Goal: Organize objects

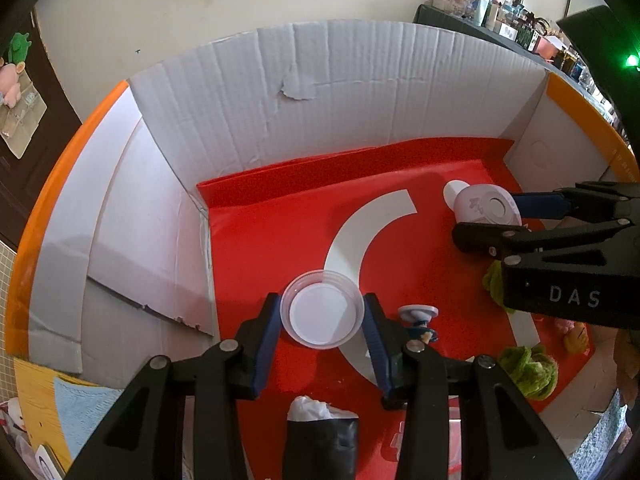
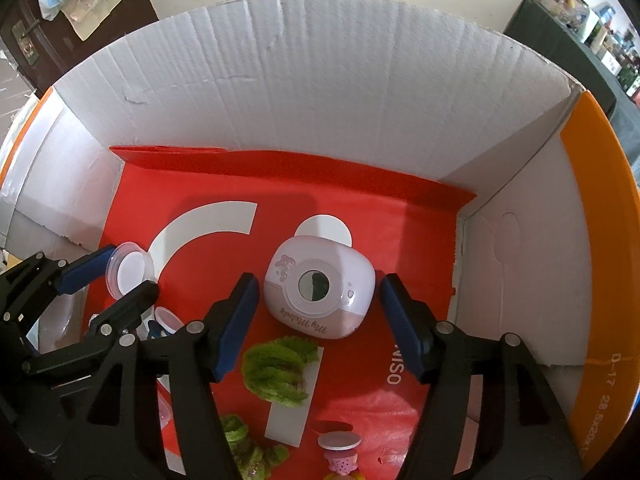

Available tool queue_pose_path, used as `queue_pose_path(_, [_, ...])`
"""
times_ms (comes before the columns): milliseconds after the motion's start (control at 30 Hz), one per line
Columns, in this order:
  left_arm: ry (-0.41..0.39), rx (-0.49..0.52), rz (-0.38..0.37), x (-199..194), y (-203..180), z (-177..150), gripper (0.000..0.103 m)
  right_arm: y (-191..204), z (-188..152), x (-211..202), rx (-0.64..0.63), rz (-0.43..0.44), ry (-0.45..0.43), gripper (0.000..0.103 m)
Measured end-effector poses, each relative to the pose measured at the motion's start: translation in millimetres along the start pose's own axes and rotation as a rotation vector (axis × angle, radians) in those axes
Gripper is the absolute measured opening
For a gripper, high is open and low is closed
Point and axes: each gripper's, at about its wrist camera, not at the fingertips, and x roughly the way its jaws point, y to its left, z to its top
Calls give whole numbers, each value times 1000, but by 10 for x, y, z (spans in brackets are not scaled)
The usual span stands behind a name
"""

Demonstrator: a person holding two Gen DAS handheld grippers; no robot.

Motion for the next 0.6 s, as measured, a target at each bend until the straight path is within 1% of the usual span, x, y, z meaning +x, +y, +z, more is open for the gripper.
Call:
queue_pose_path(267, [-2,-6,-4,19,-56,9,44,71,-35,-2,-5,-5,0,64])
queue_pose_path(433, [-9,-15,-13,-24,-13,14,44,19,-123,-36,-2,-3,-11,65])
queue_pose_path(600, [-14,-19,-19,-43,-26,19,45,39,-94,-28,-12,-10,-14,66])
